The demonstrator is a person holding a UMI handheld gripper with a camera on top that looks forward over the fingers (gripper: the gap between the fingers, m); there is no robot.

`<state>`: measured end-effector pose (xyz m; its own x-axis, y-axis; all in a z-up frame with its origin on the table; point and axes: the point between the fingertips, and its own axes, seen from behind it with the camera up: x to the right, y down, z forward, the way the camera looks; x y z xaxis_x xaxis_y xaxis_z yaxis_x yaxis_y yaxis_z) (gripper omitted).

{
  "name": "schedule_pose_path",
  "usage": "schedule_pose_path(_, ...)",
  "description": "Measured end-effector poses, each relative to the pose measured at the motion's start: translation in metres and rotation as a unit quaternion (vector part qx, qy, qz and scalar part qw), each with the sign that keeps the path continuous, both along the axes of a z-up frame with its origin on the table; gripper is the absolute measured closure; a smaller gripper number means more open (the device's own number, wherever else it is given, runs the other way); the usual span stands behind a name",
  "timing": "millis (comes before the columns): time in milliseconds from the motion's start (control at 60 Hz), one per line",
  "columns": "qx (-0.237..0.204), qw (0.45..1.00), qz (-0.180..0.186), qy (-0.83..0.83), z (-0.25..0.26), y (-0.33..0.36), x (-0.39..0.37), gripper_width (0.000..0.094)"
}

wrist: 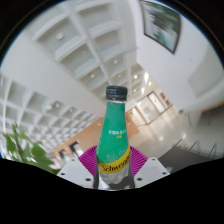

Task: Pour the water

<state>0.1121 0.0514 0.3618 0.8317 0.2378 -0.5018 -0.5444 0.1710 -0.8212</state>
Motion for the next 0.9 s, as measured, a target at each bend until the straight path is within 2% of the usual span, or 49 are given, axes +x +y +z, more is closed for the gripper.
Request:
schedule_pose_path(50, -0.011, 0.995, -0.059, -0.081, -0.011, 0.007, 0.028, 0.0530)
schedule_pose_path(100, -0.026, 0.983, -0.102, -0.150, -0.026, 0.013, 0.050, 0.0532)
schedule_pose_path(150, -0.049, 0.969, -0.128, -0.204, -0.041, 0.010, 0.092, 0.0532)
schedule_pose_path(200, -0.078, 0.956, -0.145, -0.241, -0.080, 0.023, 0.088, 0.0533)
schedule_pose_path(367, -0.184, 0.926, -0.133, -0.302, -0.195, 0.051, 0.119, 0.0532)
schedule_pose_path(450, -0.214, 0.919, -0.117, -0.308, -0.235, 0.052, 0.129, 0.0533)
schedule_pose_path(600, -0.254, 0.913, -0.109, -0.298, -0.286, 0.057, 0.140, 0.0532)
schedule_pose_path(633, -0.233, 0.918, -0.114, -0.300, -0.281, 0.056, 0.138, 0.0532)
schedule_pose_path(700, -0.237, 0.915, -0.116, -0.306, -0.281, 0.056, 0.139, 0.0526)
schedule_pose_path(833, -0.247, 0.911, -0.117, -0.310, -0.283, 0.056, 0.140, 0.0383)
schedule_pose_path(867, -0.264, 0.908, -0.117, -0.305, -0.289, 0.053, 0.142, 0.0332)
schedule_pose_path(900, -0.276, 0.906, -0.117, -0.298, -0.289, 0.048, 0.142, 0.0231)
